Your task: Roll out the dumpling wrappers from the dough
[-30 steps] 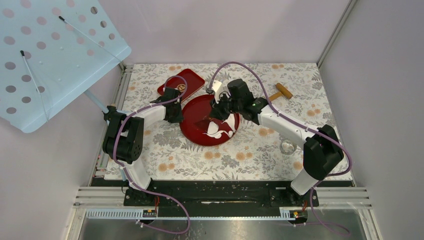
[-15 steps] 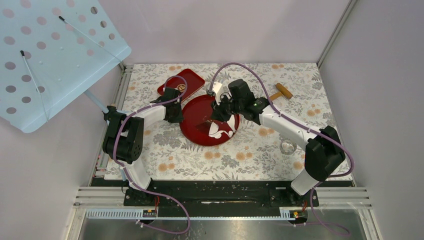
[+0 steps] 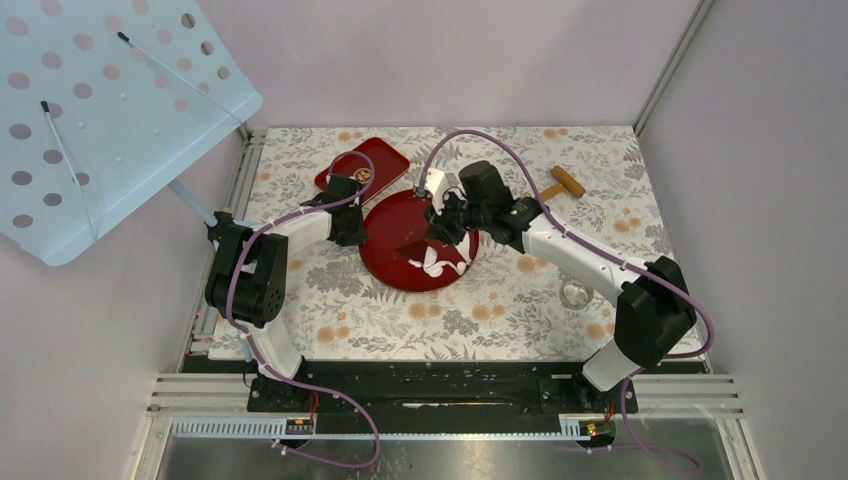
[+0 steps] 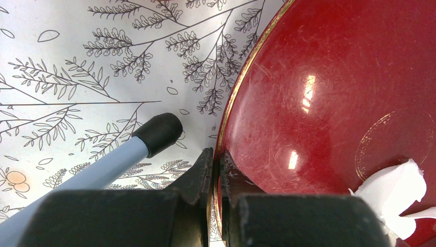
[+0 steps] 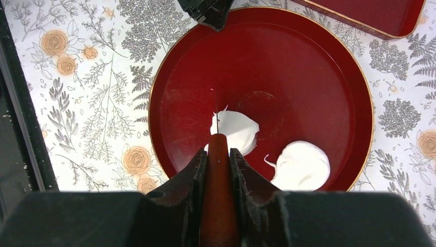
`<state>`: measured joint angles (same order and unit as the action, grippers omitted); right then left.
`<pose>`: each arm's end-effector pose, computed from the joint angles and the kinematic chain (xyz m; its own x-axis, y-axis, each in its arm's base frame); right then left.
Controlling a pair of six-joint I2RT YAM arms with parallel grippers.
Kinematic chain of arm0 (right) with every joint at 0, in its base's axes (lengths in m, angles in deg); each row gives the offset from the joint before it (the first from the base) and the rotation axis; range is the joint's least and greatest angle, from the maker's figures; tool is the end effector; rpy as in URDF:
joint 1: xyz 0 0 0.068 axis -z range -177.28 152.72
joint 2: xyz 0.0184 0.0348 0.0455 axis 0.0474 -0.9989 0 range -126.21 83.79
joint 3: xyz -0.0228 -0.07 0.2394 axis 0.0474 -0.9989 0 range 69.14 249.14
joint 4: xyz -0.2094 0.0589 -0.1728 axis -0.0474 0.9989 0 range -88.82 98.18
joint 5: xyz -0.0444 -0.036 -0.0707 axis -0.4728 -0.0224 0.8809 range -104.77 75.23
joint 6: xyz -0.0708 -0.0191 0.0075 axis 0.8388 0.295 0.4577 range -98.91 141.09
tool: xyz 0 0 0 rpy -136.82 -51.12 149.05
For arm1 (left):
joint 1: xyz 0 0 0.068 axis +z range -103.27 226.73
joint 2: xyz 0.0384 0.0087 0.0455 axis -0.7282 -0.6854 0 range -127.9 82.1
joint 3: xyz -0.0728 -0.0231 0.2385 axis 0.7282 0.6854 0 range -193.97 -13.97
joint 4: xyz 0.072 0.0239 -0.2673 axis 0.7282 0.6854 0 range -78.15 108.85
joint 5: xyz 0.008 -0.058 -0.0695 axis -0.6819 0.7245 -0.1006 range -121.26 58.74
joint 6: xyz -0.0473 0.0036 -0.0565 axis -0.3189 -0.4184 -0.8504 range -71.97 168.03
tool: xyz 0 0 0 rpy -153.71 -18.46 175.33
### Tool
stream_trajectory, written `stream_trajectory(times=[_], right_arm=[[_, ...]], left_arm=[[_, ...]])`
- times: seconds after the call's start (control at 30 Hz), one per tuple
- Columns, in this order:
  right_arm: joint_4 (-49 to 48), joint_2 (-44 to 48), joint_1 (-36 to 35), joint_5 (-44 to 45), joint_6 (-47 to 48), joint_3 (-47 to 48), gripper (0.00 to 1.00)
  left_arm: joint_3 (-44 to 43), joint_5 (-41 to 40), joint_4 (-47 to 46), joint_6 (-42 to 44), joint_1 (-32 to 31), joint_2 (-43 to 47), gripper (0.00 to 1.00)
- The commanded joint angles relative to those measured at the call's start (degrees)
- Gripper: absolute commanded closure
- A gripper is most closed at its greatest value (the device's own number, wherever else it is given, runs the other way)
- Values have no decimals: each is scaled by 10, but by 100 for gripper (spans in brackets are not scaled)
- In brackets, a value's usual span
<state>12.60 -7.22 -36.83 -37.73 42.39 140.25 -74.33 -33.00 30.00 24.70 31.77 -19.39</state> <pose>0.2955 0.2751 0.2533 -0.0672 -0.4892 -0.8696 -0.9313 0.3435 -0.1213 0.3621 -0.0949 0.1055 -0.8590 -0.1801 -0.4793 -0.1056 0.9783 -0.1783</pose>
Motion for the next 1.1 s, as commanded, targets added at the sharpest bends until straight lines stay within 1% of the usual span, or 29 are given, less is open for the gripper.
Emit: stream_trajectory(times=[0.0,0.2,0.3,0.67,0.83,1.07], right_arm=[[63,15,6,60,59,-18,100],[99,35,7,22,67,-21,100],[110,41,7,21,69,-22,100],[147,48,16,61,102,-30,100],[157,62,47,78,118,-36,100],[149,73,90,150,115,-14,100]], left_arm=[[1,-30,-17,13,5,3,100],[0,-30,-17,12,5,3,100],[0,-30,-18,13,5,3,100],[-1,-29,-17,14,5,3,100],[-1,-29,-16,14,5,2,100],[0,-30,-17,13,5,2,100]])
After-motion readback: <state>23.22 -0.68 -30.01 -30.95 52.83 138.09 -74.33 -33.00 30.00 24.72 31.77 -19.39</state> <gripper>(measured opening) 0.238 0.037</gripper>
